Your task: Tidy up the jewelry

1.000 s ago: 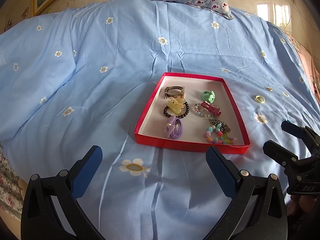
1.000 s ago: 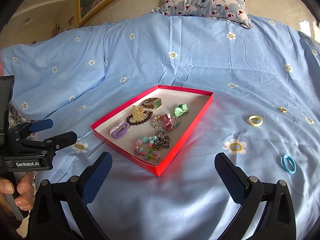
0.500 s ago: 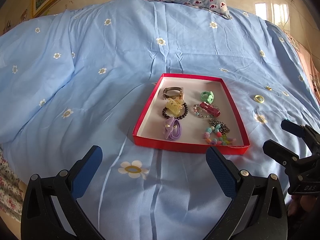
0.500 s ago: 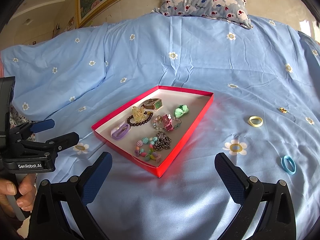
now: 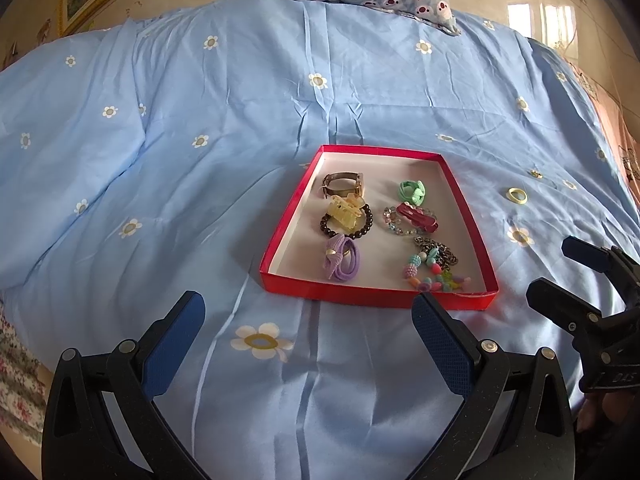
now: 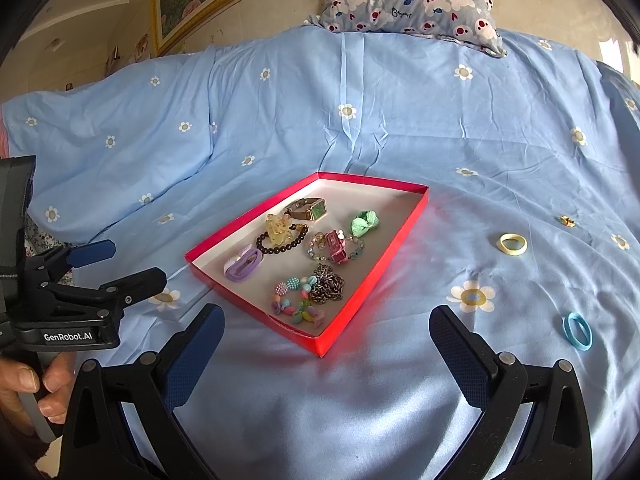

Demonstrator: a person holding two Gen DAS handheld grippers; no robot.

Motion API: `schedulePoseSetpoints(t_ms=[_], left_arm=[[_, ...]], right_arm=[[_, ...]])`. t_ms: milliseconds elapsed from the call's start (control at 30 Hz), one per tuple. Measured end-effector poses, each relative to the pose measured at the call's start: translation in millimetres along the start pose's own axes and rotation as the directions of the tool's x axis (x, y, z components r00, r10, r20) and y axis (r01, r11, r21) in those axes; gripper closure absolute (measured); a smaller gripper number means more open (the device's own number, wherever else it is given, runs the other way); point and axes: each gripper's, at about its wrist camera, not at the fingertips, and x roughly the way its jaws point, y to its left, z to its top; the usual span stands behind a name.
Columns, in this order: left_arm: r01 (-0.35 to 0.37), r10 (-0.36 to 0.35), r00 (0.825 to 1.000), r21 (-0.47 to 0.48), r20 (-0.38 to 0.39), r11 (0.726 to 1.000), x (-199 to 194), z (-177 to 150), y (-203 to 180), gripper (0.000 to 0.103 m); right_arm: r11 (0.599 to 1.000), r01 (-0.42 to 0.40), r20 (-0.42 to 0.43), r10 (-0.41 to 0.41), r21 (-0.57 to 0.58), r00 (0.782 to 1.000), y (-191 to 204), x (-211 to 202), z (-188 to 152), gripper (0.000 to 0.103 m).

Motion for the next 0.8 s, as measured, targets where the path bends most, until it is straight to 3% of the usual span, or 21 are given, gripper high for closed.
schedulePoseSetpoints(t_ms=[800], left_arm=[[0.059,-0.058,0.998,0.008,-0.024,0.998,13.5,9.6,-8.9,0.0]], right_arm=[[0.999,0.002,-0.054,-0.001,0.033,0.999,-6.7,6.2,7.1,0.0]])
